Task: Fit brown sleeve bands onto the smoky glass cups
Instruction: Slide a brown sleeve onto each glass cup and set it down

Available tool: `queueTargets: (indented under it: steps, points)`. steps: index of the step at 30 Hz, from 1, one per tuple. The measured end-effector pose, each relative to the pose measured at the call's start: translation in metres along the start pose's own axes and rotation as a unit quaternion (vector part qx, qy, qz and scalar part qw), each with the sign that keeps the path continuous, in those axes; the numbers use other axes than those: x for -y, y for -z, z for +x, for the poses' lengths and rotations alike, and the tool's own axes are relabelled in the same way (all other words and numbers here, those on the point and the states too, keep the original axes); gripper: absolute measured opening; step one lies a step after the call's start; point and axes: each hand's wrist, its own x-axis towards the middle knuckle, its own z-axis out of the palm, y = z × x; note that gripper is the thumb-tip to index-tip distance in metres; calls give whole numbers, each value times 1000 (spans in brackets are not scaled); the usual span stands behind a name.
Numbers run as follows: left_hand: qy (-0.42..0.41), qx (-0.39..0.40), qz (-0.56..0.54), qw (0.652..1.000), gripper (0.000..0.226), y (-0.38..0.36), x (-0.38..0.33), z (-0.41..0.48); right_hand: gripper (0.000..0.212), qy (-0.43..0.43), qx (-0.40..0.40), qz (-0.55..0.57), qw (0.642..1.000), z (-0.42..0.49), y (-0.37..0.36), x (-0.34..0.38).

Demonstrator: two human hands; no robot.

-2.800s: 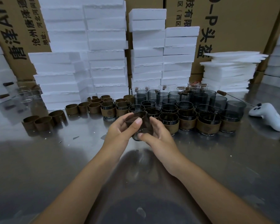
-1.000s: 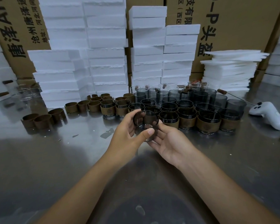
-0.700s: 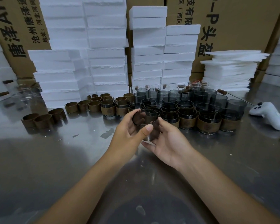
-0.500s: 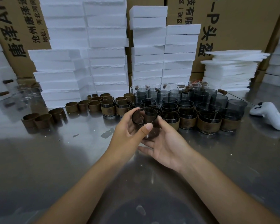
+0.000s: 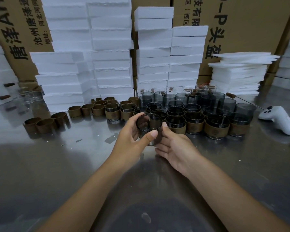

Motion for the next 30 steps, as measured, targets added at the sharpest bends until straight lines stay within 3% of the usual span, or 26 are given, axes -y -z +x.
queueTargets:
  steps: [5, 8, 12, 21, 30]
  points:
    - [33, -42, -31, 998, 58, 0, -2, 2, 29, 39, -12, -58, 997, -1, -3, -2]
    - [82, -60, -70, 992, 69, 1, -3, 2, 31, 131, 2, -122, 984, -5, -7, -3]
    - [112, -38, -95, 988, 60, 4, -5, 1, 16, 221, 55, -198, 953, -10, -9, -5]
    - [153, -3, -162, 975, 60, 4, -7, 0, 30, 181, 19, -149, 972, -7, -6, -6]
    - [152, 11, -233, 961, 58, 8, -3, 2, 20, 167, 9, -84, 982, -10, -7, -2]
